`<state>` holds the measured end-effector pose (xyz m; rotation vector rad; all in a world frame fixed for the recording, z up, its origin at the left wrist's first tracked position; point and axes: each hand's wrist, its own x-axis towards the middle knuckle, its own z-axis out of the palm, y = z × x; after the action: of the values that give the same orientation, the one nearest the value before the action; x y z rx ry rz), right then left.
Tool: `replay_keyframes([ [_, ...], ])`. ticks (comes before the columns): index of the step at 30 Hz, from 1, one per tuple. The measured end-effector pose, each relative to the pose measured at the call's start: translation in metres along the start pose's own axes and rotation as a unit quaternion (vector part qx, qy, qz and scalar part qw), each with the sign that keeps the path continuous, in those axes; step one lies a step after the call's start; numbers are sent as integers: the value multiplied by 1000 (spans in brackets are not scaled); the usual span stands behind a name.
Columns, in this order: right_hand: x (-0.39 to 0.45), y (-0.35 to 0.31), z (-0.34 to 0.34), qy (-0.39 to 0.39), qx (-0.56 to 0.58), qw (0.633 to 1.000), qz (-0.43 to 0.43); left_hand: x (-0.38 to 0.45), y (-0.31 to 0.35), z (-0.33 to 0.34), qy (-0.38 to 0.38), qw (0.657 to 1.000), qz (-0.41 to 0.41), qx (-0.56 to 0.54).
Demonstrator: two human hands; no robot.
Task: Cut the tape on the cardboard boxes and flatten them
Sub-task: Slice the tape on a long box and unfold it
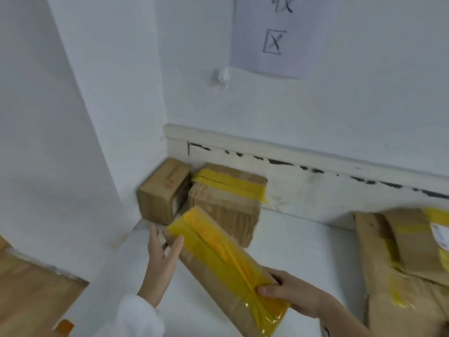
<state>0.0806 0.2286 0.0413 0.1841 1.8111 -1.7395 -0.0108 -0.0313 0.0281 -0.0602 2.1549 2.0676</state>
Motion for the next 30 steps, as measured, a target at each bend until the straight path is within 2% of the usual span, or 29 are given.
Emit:
replay_keyframes([
  [3, -32, 49, -9, 9, 15, 999, 45, -25, -41, 34, -39, 996, -59, 51],
  [6, -50, 85, -10, 46, 50, 995, 76, -39, -69, 57, -59, 992, -76, 84],
  [12, -61, 119, -3, 132, 91, 986, 47, -30, -81, 76, -61, 984, -72, 149],
  [15, -61, 119, -4, 151, 57, 986, 47, -21, -79, 79, -64, 981, -74, 165],
  [19, -58, 118, -15, 165, -48, 983, 71, -13, -81, 75, -69, 978, -75, 180],
  [21, -53, 123, -28, 272, -72, 957, 76, -10, -83, 71, -73, 977, -75, 186],
  [23, -47, 130, -42, 395, -154, 899, 113, -8, -83, 68, -77, 977, -76, 183],
  [24, -45, 133, -48, 427, -205, 868, 147, -6, -82, 66, -82, 977, -76, 183],
  [26, -39, 141, -58, 431, -273, 833, 214, -4, -80, 64, -92, 974, -76, 191],
  [30, -25, 154, -62, 387, -318, 817, 285, -1, -80, 63, -115, 969, -68, 208],
])
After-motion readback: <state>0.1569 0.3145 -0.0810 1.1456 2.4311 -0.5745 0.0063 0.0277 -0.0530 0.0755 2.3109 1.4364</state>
